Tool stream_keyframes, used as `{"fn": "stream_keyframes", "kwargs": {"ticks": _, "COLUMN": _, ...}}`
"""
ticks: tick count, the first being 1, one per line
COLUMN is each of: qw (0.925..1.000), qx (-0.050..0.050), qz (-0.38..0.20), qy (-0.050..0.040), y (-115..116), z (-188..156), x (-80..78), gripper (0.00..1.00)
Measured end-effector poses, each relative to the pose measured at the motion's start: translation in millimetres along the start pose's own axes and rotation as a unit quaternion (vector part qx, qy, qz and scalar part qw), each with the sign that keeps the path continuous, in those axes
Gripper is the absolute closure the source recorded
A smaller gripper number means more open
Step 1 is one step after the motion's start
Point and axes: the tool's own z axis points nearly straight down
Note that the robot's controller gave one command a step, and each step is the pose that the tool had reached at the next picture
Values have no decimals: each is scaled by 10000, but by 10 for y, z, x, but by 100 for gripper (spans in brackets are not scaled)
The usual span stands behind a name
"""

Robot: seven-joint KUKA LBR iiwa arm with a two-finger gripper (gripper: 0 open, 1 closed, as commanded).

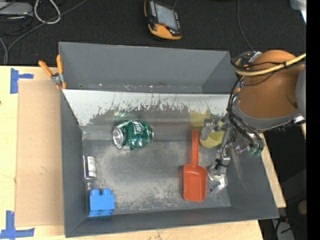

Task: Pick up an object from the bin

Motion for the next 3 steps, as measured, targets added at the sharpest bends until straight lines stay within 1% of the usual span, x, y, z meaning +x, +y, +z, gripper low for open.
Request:
{"fn": "stream_keyframes", "kwargs": {"ticks": 1, "qw": 10000, "qx": 3, "qz": -11, "qy": -35, "y": 2, "z": -32, "x": -14, "gripper": 0}}
{"fn": "stream_keyframes", "kwargs": {"ticks": 2, "qw": 9896, "qx": 7, "qz": -1439, "qy": -36, "y": -486, "z": 886, "x": 26, "gripper": 0}}
{"fn": "stream_keyframes", "kwargs": {"ticks": 3, "qw": 9758, "qx": 10, "qz": -2184, "qy": -58, "y": -872, "z": 704, "x": -15, "gripper": 0}}
